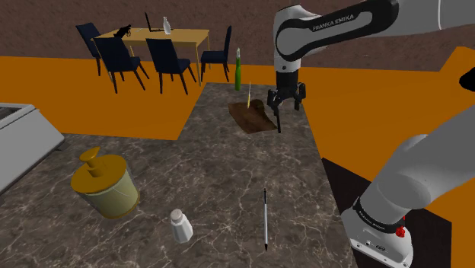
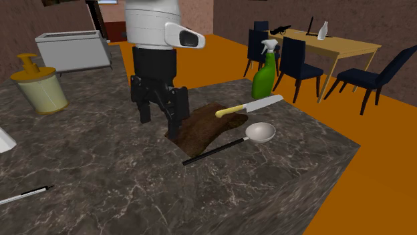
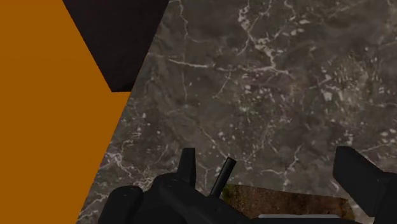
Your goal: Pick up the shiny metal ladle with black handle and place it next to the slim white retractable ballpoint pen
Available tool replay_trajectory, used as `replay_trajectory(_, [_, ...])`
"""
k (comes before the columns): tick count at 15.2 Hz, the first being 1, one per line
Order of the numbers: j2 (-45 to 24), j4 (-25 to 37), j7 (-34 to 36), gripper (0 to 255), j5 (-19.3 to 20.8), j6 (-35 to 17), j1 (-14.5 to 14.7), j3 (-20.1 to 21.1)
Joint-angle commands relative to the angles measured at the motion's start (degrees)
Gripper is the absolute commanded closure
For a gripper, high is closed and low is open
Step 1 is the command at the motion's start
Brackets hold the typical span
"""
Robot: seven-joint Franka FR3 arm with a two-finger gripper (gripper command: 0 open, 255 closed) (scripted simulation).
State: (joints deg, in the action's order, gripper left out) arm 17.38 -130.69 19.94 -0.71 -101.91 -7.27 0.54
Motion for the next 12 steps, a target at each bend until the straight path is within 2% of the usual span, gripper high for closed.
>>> replay_trajectory(1, [-3.71, 1.74, 1.74, 0, 0.33, -2.24, -1.11, -0.67])
replay_trajectory(12, [-23.72, 15.71, 10.49, 0, 0.45, -9.61, -5.99, -5.00])
